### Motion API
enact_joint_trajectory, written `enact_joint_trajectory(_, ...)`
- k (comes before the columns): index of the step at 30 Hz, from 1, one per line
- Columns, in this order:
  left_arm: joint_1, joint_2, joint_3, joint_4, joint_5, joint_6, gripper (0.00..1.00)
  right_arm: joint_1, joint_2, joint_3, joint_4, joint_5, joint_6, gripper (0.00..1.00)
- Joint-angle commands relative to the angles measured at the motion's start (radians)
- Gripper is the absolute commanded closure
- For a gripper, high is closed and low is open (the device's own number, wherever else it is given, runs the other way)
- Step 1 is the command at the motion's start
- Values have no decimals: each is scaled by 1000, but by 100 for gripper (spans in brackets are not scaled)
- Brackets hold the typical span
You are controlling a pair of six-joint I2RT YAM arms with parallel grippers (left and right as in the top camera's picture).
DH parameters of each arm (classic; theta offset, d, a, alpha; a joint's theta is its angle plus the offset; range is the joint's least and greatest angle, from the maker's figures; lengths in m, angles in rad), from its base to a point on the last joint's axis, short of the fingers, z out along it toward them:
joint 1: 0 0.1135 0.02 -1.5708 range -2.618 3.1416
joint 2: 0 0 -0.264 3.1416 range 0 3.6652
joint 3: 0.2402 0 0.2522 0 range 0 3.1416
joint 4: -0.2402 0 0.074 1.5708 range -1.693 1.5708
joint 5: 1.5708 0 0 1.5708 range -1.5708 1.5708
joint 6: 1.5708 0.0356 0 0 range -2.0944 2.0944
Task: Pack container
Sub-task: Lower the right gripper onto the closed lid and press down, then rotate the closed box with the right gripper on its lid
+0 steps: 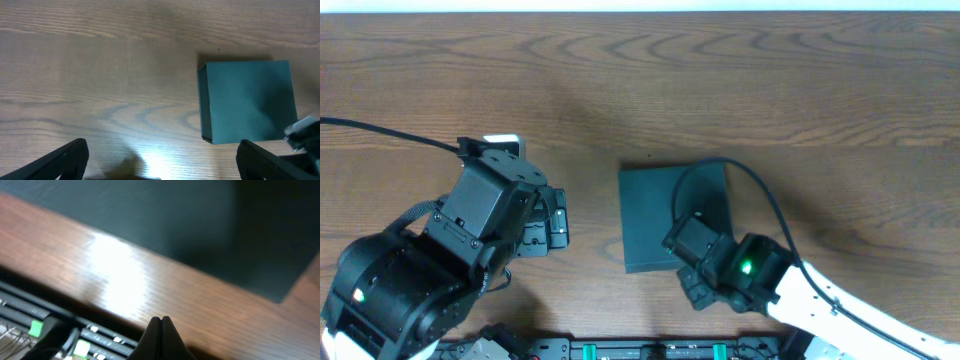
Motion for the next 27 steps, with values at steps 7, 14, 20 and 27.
enact_joint_trajectory(7,1,0,10,0,3,10,5,67,60,-118,161,1,187,98)
enact_joint_trajectory(14,1,0,10,0,3,10,5,33,95,-195,388,64,194,98)
enact_joint_trajectory(20,1,0,10,0,3,10,5,-119,192,-195,459,63,170,98)
enact_joint_trajectory(27,1,0,10,0,3,10,5,-202,238,-192,547,29,126,99)
